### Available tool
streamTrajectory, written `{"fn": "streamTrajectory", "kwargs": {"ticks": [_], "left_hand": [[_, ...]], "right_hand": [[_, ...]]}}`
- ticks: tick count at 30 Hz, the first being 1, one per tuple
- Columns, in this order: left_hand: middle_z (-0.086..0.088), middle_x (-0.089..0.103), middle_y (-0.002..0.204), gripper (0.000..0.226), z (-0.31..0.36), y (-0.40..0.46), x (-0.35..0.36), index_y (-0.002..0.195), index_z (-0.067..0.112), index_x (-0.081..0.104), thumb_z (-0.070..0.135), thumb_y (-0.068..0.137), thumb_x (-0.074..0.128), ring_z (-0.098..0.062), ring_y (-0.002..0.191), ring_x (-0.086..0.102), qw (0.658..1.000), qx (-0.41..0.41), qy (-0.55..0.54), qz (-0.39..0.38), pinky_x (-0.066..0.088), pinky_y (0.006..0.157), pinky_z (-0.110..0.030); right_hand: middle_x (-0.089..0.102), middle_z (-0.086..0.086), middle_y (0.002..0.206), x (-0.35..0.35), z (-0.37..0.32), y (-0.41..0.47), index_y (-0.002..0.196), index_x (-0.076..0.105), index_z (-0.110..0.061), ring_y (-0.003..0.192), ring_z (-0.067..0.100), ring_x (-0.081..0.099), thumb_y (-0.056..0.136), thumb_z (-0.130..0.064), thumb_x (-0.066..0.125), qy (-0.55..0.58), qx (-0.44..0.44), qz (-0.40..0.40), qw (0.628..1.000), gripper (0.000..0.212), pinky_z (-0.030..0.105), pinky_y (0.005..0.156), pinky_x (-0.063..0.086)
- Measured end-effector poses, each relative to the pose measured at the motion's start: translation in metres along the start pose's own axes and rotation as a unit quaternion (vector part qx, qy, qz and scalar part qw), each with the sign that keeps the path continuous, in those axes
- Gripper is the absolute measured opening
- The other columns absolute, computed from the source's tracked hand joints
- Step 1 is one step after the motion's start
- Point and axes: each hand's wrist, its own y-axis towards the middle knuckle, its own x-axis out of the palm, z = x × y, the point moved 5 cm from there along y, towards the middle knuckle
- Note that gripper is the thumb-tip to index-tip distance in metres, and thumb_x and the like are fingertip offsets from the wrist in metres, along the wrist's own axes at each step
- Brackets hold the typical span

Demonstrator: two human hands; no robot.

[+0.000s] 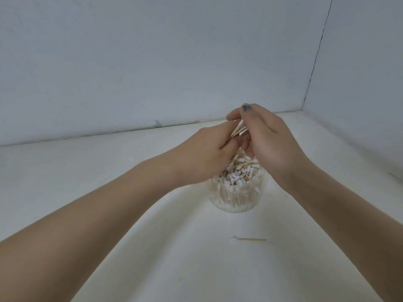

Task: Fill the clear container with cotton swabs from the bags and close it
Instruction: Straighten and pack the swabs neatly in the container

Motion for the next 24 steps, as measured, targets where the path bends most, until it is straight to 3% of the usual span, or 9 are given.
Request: {"fn": "streamTrajectory", "kwargs": {"ticks": [2,4,8,12,17,20,24], "left_hand": [[0.022,0.054,0.067,0.025,0.003,0.003,0.001,0.093,0.012,0.057,0.023,0.108,0.042,-0.004,0.058,0.046,0.999,-0.007,-0.048,-0.007,0.038,0.058,-0.019],[0.020,0.051,0.062,0.033,0.004,0.006,-0.002,0.093,0.002,0.061,0.026,0.108,0.043,-0.007,0.059,0.044,0.998,-0.019,-0.067,0.007,0.037,0.058,-0.021],[0.014,0.044,0.055,0.041,0.006,0.006,-0.007,0.076,0.016,0.057,0.030,0.110,0.039,-0.006,0.053,0.037,0.999,-0.008,-0.042,0.008,0.032,0.055,-0.021],[0.003,0.037,0.064,0.038,0.006,0.002,-0.009,0.074,0.016,0.047,0.030,0.109,0.040,-0.007,0.054,0.034,0.999,-0.011,-0.046,-0.016,0.031,0.052,-0.019],[0.005,0.034,0.065,0.027,-0.009,-0.007,-0.005,0.088,0.008,0.052,0.018,0.108,0.035,-0.011,0.051,0.028,0.969,-0.081,-0.233,-0.035,0.028,0.048,-0.020],[0.009,0.035,0.061,0.027,-0.015,-0.010,-0.003,0.087,0.008,0.051,0.012,0.108,0.034,-0.010,0.051,0.029,0.972,-0.061,-0.224,-0.019,0.029,0.048,-0.020],[0.005,0.044,0.068,0.032,-0.015,-0.009,-0.004,0.074,0.017,0.053,0.019,0.102,0.038,-0.012,0.056,0.036,0.982,-0.063,-0.176,-0.014,0.030,0.059,-0.030]], "right_hand": [[0.058,-0.022,0.057,0.004,-0.001,-0.002,0.099,0.069,-0.022,0.056,-0.005,0.054,0.107,-0.039,0.034,-0.017,-0.010,-0.011,1.000,0.039,0.014,0.061,0.040],[0.055,-0.026,0.054,0.006,0.000,-0.003,0.105,0.068,-0.022,0.056,-0.008,0.053,0.106,-0.045,0.032,-0.021,-0.005,-0.030,0.999,0.042,0.015,0.064,0.038],[0.047,-0.011,0.060,0.002,-0.002,-0.002,0.101,0.060,-0.006,0.057,0.006,0.044,0.105,-0.040,0.038,-0.061,-0.044,-0.016,0.997,0.041,0.029,0.062,0.037],[0.045,-0.016,0.048,-0.005,-0.003,0.001,0.077,0.053,-0.021,0.048,0.007,0.041,0.102,-0.030,0.052,-0.033,-0.064,0.023,0.997,0.026,0.028,0.055,0.034],[0.048,-0.003,0.054,-0.009,-0.006,0.000,0.085,0.060,-0.008,0.043,0.011,0.041,0.100,-0.024,0.058,0.032,-0.037,0.044,0.998,0.022,0.025,0.044,0.035],[0.051,-0.001,0.053,-0.001,-0.004,-0.002,0.093,0.060,-0.003,0.041,0.011,0.043,0.102,-0.024,0.054,0.064,-0.006,0.007,0.998,0.023,0.024,0.039,0.035],[0.049,-0.013,0.044,0.012,0.001,-0.002,0.090,0.060,-0.009,0.039,0.004,0.042,0.106,-0.028,0.039,-0.030,-0.008,-0.007,0.999,0.033,0.023,0.050,0.031]]}}
